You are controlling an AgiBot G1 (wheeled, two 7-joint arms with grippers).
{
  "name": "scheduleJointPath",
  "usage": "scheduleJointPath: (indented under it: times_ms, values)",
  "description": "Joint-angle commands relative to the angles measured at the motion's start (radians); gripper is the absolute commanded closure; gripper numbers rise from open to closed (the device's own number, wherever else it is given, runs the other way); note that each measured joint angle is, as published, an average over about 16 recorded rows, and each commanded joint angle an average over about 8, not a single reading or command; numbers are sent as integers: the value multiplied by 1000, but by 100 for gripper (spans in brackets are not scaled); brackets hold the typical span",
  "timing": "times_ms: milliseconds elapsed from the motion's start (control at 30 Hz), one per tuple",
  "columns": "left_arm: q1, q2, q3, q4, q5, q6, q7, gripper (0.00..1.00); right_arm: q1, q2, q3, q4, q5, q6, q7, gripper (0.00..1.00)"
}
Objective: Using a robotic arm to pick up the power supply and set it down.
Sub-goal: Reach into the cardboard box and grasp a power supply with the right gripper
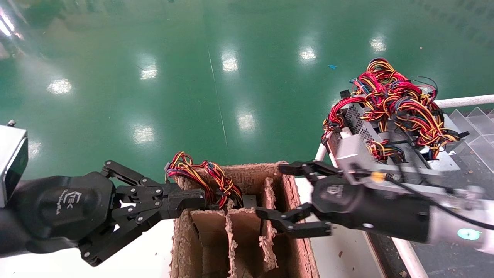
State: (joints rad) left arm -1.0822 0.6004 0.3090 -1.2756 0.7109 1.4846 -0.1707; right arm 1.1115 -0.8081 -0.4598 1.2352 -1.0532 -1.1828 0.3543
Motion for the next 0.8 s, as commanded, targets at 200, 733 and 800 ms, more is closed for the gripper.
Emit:
scheduleJointPath:
  times_ms: [200,733,800]
  values:
    - [0,0,0,0,0,0,0,0,44,-127,-82,-78,-128,74,20,77]
    - [0,0,1,0,-1,0,0,0,107,-316,-143,-297,-220,148,-46,100]
    - [0,0,1,0,-1,0,0,0,111,-334,-143,-323,-223,162,-59,100]
